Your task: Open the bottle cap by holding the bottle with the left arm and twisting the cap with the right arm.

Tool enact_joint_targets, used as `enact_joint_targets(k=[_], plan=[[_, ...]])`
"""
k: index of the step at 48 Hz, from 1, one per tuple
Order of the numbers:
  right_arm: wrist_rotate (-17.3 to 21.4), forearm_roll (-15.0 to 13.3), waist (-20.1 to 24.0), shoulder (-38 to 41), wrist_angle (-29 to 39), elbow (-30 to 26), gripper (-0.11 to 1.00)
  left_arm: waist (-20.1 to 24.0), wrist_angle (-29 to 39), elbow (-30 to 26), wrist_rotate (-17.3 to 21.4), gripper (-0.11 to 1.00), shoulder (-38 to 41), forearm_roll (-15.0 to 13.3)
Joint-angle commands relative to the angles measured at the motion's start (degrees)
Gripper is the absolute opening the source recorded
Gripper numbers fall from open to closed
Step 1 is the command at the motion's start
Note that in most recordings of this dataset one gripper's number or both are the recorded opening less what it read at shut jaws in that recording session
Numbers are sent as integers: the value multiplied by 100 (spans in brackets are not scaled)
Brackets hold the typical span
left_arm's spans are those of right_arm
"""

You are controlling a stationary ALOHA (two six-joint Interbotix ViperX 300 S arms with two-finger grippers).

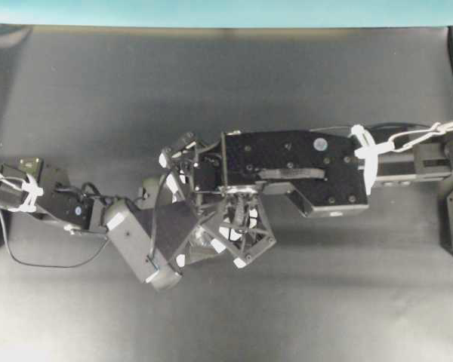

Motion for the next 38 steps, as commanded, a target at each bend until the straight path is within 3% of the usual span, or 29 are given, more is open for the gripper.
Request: enact_joint_targets(k=[1,28,38], plan=[[-70,44,88,-26,0,35,37,18,-18,-26,-26,81,-35,18],[422,35,79,-114,-378,35,38,9,-18,-26,-26,81,-35,18],[888,26,79,-290,-492,44,79,0,-18,-26,-26,81,-44,18]])
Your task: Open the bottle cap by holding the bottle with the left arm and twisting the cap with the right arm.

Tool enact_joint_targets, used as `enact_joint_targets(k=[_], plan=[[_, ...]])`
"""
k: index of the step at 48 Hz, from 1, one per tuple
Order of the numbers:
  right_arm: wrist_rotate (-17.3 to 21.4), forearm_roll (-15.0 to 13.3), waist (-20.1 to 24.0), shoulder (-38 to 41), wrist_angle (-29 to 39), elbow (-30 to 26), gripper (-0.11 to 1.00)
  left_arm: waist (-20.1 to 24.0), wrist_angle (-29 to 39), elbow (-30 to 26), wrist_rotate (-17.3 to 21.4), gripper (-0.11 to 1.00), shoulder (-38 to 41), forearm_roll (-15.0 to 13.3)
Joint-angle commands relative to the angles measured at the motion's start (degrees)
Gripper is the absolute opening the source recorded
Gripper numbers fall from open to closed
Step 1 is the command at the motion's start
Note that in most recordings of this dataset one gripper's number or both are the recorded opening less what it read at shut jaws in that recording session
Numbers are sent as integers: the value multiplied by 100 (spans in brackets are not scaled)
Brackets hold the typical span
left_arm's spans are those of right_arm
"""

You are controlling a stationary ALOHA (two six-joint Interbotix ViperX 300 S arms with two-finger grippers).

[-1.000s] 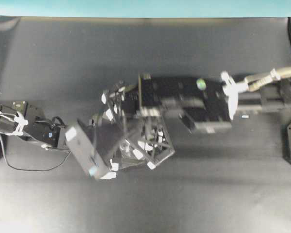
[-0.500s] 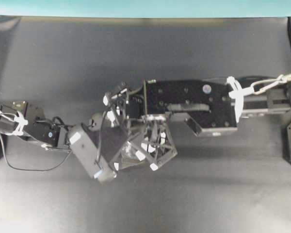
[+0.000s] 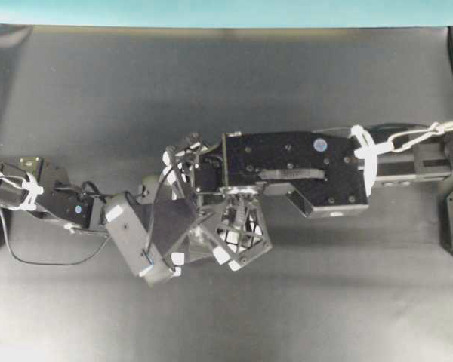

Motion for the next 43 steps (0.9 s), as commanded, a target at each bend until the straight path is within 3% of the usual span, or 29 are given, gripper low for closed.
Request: enact_joint_targets(k=[1,18,28,43], plan=[[246,0,53,-229,-97,-26,80,-18,-18,-35,-18,81,-44,18],[1160,-44,53,-1345,-703,422,78,-18,26,-18,-18,81,-53,18],[1828,-44,53,-2065,-1345,1336,78,-18,62,0,-9,81,-88,18],[2698,-35,62,-3173,-3217,2936,78,-9,79,-35,-44,84,-97,18]])
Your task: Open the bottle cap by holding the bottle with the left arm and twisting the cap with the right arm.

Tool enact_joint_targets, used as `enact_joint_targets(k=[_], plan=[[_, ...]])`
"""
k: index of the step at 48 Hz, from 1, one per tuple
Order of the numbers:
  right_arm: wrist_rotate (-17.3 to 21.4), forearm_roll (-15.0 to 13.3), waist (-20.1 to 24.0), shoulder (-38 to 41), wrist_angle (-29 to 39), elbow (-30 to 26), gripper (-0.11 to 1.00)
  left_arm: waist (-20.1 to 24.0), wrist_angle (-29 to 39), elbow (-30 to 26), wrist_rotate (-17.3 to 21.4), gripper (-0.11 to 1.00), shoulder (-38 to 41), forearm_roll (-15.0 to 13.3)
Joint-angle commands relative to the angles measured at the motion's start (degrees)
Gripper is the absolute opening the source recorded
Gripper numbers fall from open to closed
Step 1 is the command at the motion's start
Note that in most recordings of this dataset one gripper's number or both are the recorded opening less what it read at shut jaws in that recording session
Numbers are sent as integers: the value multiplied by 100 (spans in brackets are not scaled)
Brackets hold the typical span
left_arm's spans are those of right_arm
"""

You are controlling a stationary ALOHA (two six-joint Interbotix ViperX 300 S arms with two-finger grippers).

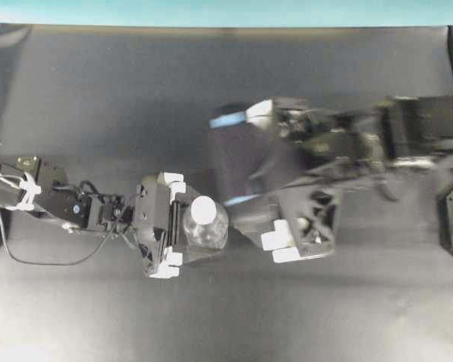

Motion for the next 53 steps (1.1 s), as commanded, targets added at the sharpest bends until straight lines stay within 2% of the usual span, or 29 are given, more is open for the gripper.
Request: enact_joint_targets(k=[1,5,13,21,30,40,53], plan=[[281,0,44,-483,-501,343,78,-9,-9,-70,-26,88,-62,18],[527,0,53,-765,-809,677,78,0,0,-97,-114,97,-79,18],[1151,9,35,-1257,-1292,1345,78,26,0,-97,-193,95,-105,18],[1468,0,26,-1652,-1512,1775,78,35,0,-88,-193,95,-167,18],[1521,0,18,-2065,-1564,2180,78,44,88,-79,-141,95,-272,18],[1529,0,18,-2584,-1652,2566,78,44,712,-141,-141,95,-413,18],[1529,0,-18,-3252,-2285,3287,78,35,844,-149,-158,95,-492,18]])
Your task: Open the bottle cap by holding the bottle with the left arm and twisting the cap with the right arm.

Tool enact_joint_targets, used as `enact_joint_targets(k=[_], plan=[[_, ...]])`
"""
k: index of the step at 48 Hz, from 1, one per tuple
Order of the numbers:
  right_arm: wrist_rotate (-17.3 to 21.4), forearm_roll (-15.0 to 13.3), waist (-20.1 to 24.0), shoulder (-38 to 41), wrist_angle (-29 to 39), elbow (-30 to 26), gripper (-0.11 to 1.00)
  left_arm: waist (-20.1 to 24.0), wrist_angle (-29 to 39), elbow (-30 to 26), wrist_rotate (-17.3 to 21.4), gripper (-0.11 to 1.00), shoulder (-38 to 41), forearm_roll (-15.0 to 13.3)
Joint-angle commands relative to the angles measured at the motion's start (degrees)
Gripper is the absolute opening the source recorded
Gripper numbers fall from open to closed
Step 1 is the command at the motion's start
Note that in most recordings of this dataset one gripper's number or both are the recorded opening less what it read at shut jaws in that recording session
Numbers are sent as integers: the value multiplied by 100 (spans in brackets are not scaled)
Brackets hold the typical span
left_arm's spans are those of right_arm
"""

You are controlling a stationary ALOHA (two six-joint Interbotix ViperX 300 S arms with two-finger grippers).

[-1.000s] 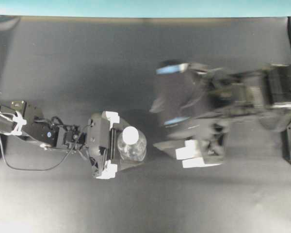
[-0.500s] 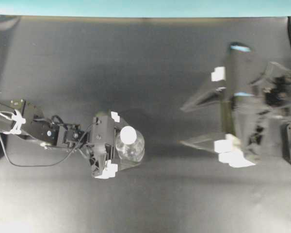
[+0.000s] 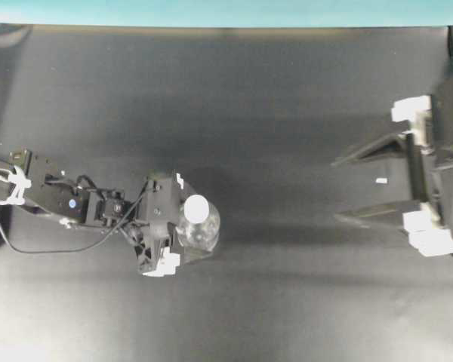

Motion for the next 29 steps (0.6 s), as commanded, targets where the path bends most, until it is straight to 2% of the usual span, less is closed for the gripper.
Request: enact_joint_targets(k=[1,29], plan=[[44,9,-9,-211,-255,141,78,0,-26,-79,-9,95,-79,18],[53,9,-26,-1081,-334,923,78,-9,0,-62,-53,95,-79,18]])
